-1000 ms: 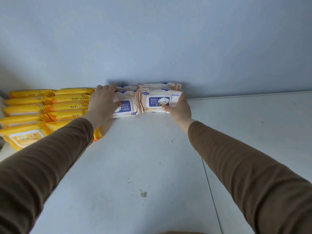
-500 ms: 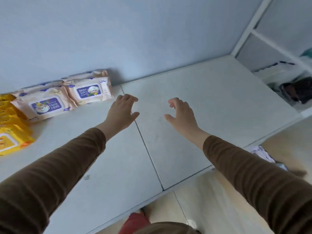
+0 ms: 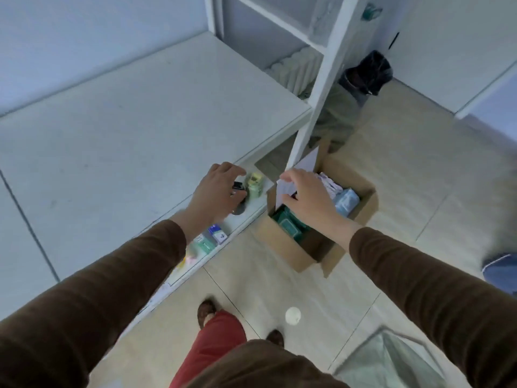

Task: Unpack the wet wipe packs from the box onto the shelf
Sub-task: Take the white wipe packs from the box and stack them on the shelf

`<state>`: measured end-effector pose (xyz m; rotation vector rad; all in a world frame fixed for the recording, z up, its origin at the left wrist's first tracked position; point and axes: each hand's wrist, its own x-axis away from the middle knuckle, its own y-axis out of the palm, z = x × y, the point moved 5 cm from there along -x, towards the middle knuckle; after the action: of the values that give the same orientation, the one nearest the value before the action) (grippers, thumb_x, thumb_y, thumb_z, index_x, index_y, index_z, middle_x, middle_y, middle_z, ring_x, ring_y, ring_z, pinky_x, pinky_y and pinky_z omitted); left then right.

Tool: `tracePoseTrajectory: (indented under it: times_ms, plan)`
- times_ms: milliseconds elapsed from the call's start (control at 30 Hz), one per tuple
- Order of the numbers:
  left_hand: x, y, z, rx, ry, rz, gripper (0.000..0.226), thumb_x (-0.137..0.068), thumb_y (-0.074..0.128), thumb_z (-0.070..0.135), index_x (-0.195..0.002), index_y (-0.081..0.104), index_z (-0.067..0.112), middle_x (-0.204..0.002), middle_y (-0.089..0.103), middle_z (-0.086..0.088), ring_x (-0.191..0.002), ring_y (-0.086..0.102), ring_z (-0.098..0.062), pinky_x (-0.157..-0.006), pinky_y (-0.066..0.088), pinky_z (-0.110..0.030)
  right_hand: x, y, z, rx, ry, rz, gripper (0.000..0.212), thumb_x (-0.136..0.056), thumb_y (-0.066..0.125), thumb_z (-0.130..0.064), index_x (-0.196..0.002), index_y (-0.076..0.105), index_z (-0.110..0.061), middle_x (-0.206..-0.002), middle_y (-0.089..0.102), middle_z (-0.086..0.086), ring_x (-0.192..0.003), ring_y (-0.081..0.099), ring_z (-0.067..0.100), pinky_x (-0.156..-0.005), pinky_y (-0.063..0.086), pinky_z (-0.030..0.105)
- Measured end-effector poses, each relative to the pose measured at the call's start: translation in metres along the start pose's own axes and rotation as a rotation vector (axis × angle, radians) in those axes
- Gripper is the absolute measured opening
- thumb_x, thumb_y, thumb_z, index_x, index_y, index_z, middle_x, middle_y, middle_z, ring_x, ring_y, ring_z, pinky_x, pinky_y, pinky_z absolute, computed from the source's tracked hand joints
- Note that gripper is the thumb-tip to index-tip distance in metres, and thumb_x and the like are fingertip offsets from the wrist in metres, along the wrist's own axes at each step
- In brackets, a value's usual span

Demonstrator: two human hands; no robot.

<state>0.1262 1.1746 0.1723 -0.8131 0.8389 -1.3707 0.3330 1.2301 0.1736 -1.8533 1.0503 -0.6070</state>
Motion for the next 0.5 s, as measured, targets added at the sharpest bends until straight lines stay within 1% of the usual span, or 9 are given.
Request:
tracePoseTrajectory:
  times_ms: [67,100,167,200,233,300,333,433,500]
  plan:
    - [-0.018,0.031,0.025,0.014,0.007,-0.038,0.043,-0.088,0.066,0.027,-0.13,0.057,0.021,-0.128,0.054,0.001,-0.119,0.044,-0.021,-0.097,0.04,-0.033,0.004,-0.007,0.047,-0.013,0.068,-0.006,0.029,-0.091,0.063,-0.028,-0.119,0.055,-0.021,-0.116,0.06,-0.002,-0.108,0.053,0.022,-0.094,0.046,0.042]
    - [-0.027,0.046,0.035,0.013,0.011,-0.062,0.043,-0.088,0.066,0.028,-0.129,0.058,0.02,-0.128,0.055,0.001,-0.117,0.044,-0.021,-0.097,0.039,-0.032,0.004,-0.008,0.07,-0.015,0.105,-0.019,0.027,-0.092,0.063,-0.028,-0.117,0.055,-0.022,-0.112,0.059,-0.004,-0.106,0.054,0.021,-0.093,0.047,0.041]
    - [-0.049,0.078,0.049,0.014,0.005,-0.112,0.041,-0.089,0.065,0.028,-0.128,0.058,0.02,-0.127,0.056,0.0,-0.116,0.045,-0.021,-0.096,0.04,-0.031,-0.001,-0.008,0.112,-0.031,0.186,-0.066,0.021,-0.092,0.062,-0.029,-0.11,0.052,-0.023,-0.103,0.055,-0.007,-0.101,0.054,0.02,-0.081,0.047,0.036]
    - [-0.06,0.093,0.055,0.017,0.001,-0.139,0.04,-0.089,0.066,0.028,-0.128,0.058,0.02,-0.127,0.056,0.0,-0.116,0.046,-0.022,-0.095,0.04,-0.03,-0.004,-0.007,0.134,-0.036,0.226,-0.091,0.019,-0.092,0.062,-0.029,-0.106,0.05,-0.023,-0.101,0.053,-0.006,-0.1,0.054,0.021,-0.078,0.046,0.035]
    - [-0.073,0.109,0.06,0.023,-0.002,-0.169,0.041,-0.089,0.066,0.027,-0.128,0.058,0.019,-0.127,0.057,-0.001,-0.117,0.046,-0.023,-0.096,0.042,-0.034,-0.008,-0.005,0.155,-0.038,0.263,-0.115,0.018,-0.092,0.062,-0.028,-0.104,0.049,-0.022,-0.1,0.054,-0.005,-0.1,0.054,0.022,-0.078,0.046,0.036]
    - [-0.099,0.142,0.069,0.047,-0.016,-0.244,0.042,-0.088,0.066,0.026,-0.129,0.057,0.018,-0.126,0.057,-0.004,-0.118,0.046,-0.026,-0.097,0.045,-0.043,-0.015,0.0,0.198,-0.038,0.342,-0.169,0.024,-0.093,0.062,-0.029,-0.111,0.053,-0.018,-0.109,0.059,0.0,-0.106,0.055,0.023,-0.084,0.049,0.038]
    - [-0.112,0.159,0.073,0.055,-0.033,-0.28,0.043,-0.088,0.066,0.026,-0.13,0.057,0.018,-0.125,0.057,-0.005,-0.117,0.046,-0.027,-0.096,0.044,-0.044,-0.019,0.004,0.219,-0.047,0.387,-0.198,0.029,-0.093,0.062,-0.03,-0.117,0.053,-0.016,-0.115,0.06,0.003,-0.109,0.056,0.023,-0.085,0.048,0.037]
    - [-0.146,0.209,0.086,0.021,-0.055,-0.39,0.042,-0.09,0.063,0.031,-0.13,0.055,0.021,-0.125,0.056,-0.004,-0.117,0.048,-0.029,-0.097,0.043,-0.044,-0.026,0.013,0.277,-0.11,0.508,-0.264,0.035,-0.094,0.062,-0.031,-0.125,0.052,-0.016,-0.119,0.061,0.004,-0.107,0.059,0.022,-0.078,0.043,0.03]
    - [-0.165,0.242,0.094,-0.004,-0.058,-0.464,0.042,-0.091,0.061,0.033,-0.131,0.053,0.023,-0.128,0.055,-0.002,-0.12,0.048,-0.026,-0.098,0.042,-0.042,-0.032,0.019,0.31,-0.132,0.55,-0.288,0.036,-0.096,0.061,-0.029,-0.128,0.052,-0.016,-0.123,0.061,0.005,-0.113,0.059,0.023,-0.079,0.041,0.026]
